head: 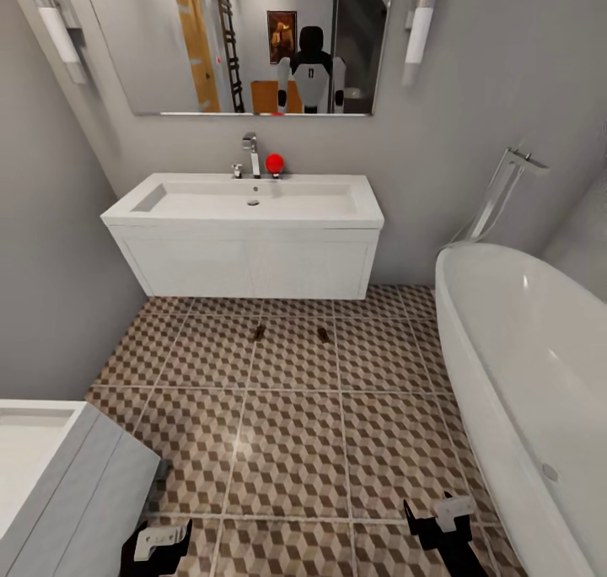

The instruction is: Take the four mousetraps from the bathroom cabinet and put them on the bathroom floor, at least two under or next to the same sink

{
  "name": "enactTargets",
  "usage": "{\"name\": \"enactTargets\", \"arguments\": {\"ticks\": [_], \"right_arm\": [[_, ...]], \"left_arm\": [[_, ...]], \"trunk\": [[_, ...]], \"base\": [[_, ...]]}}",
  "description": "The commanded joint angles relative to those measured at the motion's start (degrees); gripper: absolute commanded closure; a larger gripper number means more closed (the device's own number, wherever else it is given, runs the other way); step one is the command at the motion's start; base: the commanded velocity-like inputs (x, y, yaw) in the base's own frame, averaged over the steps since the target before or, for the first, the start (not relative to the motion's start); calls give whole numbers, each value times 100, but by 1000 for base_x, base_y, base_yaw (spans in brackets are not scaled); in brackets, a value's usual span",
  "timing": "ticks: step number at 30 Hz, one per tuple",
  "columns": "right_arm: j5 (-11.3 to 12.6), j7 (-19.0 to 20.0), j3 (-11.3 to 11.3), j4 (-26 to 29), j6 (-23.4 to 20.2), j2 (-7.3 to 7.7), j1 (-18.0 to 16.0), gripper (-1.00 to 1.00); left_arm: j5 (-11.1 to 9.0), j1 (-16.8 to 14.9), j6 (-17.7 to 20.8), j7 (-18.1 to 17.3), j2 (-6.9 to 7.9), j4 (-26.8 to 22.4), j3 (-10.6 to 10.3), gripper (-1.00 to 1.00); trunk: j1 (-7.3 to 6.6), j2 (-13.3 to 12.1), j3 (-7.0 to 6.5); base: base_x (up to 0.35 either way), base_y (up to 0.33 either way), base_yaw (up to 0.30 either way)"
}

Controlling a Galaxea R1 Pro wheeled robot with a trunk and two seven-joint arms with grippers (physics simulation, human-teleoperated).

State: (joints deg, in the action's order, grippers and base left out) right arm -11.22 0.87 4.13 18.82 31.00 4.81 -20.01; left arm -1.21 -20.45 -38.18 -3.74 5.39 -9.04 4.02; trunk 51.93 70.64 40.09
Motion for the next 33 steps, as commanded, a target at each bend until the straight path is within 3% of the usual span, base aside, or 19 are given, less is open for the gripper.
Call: {"name": "enactTargets", "arguments": {"ticks": [1,10,33], "right_arm": [[-58,9,44,-5,20,-6,-1,-100],[-197,9,44,-10,20,-14,-1,-100],[-223,9,44,-18,20,-15,0,-100]], "left_arm": [[-11,-3,-14,-39,-2,6,37,-100],[-4,-3,-10,-39,-9,7,37,-100],[6,-3,-6,-39,-20,15,37,-100]], "trunk": [[-23,-39,-24],[-220,-400,-271],[-725,-1323,-903]], "base": [[0,0,0],[0,0,0],[0,0,0]]}}
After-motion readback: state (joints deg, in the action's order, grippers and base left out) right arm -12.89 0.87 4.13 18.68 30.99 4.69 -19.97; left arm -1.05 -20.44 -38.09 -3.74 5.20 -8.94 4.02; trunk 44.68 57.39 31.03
